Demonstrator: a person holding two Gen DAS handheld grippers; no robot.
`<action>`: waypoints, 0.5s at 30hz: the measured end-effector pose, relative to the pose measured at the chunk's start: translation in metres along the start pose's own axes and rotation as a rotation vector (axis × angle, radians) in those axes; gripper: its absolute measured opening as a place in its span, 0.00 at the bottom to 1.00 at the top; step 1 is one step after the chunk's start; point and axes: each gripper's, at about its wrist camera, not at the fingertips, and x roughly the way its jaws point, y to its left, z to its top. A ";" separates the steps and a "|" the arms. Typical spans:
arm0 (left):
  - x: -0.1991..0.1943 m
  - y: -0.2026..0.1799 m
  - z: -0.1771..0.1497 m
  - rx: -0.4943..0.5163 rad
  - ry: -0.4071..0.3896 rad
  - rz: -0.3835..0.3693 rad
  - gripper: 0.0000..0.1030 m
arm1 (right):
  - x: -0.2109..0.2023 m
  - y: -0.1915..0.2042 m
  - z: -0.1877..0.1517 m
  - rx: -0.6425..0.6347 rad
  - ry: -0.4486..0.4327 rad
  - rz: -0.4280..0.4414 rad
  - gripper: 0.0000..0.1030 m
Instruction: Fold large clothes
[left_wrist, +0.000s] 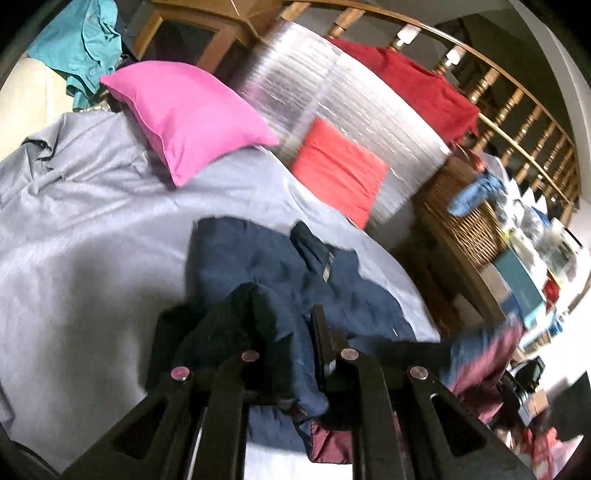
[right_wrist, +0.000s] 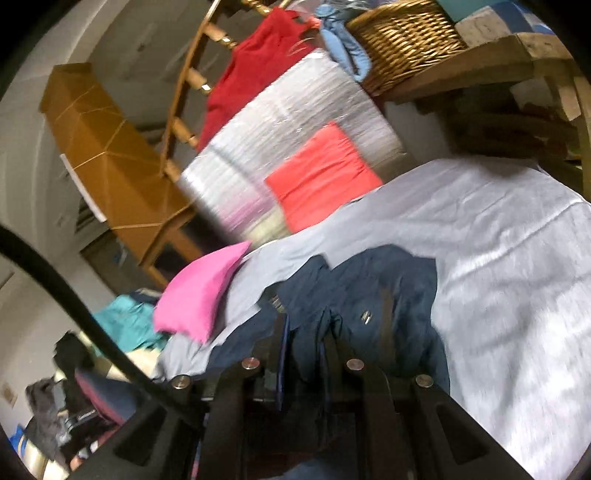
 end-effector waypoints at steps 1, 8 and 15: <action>0.012 0.001 0.005 -0.007 -0.007 0.012 0.12 | 0.012 -0.003 0.004 0.003 -0.002 -0.018 0.15; 0.096 0.022 0.046 -0.100 -0.028 0.072 0.12 | 0.097 -0.035 0.036 0.064 -0.001 -0.113 0.14; 0.157 0.029 0.080 -0.106 0.002 0.096 0.12 | 0.160 -0.044 0.066 0.032 0.001 -0.146 0.14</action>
